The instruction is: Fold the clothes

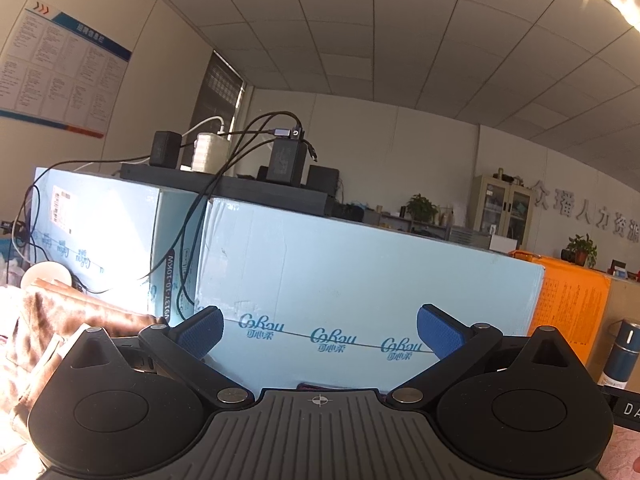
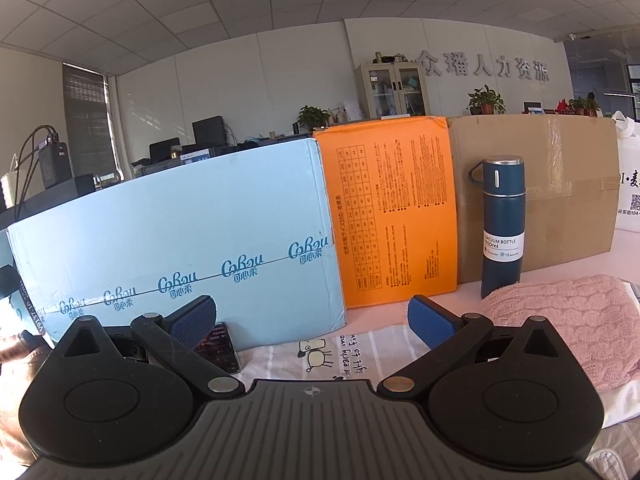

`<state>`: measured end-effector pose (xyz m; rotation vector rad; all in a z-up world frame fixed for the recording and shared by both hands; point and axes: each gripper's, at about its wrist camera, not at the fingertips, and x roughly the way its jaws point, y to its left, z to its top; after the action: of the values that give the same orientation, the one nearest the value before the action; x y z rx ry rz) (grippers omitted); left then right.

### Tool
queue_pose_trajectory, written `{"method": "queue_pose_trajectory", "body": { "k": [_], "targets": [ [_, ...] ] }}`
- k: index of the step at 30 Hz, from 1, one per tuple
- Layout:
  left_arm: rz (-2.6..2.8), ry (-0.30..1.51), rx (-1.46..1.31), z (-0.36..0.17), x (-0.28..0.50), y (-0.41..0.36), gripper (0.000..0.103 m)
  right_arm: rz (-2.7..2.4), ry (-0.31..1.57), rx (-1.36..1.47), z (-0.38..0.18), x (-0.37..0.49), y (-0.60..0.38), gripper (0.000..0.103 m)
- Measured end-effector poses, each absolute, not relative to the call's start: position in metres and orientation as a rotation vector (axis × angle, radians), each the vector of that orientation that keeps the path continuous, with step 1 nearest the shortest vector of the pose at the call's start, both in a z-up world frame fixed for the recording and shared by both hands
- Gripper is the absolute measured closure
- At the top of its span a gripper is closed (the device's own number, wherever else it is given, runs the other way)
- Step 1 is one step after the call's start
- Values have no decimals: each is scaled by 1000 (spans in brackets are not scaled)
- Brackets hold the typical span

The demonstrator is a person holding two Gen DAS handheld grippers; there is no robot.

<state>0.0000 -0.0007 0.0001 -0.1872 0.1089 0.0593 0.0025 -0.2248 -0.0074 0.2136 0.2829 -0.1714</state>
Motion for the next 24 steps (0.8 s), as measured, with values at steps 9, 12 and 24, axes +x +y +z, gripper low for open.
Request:
{"method": "queue_pose_trajectory", "body": {
  "k": [9, 12, 24],
  "targets": [
    [62, 110, -179, 0, -2, -9, 0, -178, 282, 216, -7, 2, -224, 0],
    [57, 113, -188, 1, -3, -6, 0, -174, 278, 217, -6, 1, -223, 0],
    [50, 93, -180, 1, -3, -8, 0, -156, 285, 224, -7, 2, -224, 0]
  ]
}}
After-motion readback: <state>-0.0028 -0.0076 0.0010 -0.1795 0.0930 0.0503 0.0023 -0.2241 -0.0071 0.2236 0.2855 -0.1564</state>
